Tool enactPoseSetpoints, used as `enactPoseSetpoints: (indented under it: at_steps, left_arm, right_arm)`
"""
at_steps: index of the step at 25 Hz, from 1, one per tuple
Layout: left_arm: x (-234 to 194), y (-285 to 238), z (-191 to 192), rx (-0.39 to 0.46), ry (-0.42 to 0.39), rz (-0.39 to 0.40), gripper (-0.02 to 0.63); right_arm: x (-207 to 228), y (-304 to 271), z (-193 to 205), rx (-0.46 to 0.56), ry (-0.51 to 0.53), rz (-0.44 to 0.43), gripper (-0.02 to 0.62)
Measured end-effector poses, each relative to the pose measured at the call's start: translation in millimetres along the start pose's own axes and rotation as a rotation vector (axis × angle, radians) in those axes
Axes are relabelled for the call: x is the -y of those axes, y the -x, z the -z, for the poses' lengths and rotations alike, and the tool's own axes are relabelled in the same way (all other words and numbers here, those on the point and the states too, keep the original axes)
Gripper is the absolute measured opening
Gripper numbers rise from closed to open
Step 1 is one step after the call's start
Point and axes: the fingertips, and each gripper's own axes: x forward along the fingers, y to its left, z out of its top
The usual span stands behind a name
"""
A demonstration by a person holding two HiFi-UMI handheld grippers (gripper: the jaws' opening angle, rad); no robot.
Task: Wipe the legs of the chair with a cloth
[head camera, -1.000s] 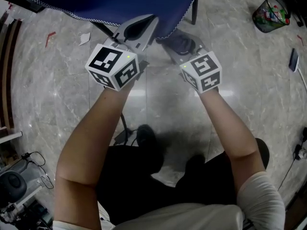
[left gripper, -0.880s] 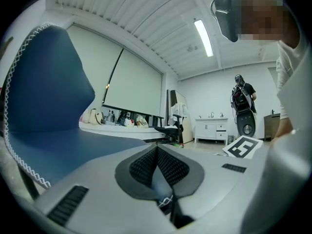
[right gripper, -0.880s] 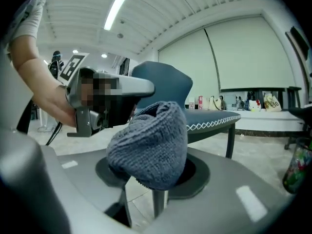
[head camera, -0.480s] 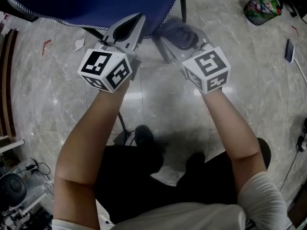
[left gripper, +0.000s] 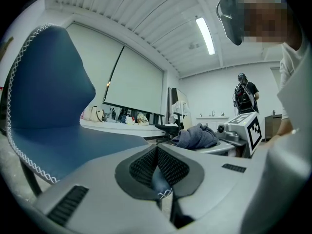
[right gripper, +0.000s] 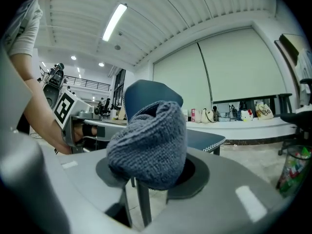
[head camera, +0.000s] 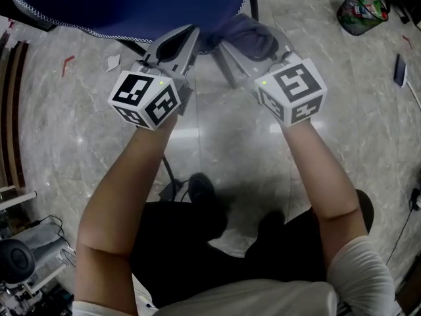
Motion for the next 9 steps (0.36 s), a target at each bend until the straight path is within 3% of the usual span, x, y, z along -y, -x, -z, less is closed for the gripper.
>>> enactPoseSetpoints:
  at_steps: [9]
  left_arm:
    - [-0.3,-1.4,5.5,-0.018,-0.006,0.004,0.005]
  right_arm:
    - [5.8,-0.8,-0.2,0.002,-0.003,0.009,0.166]
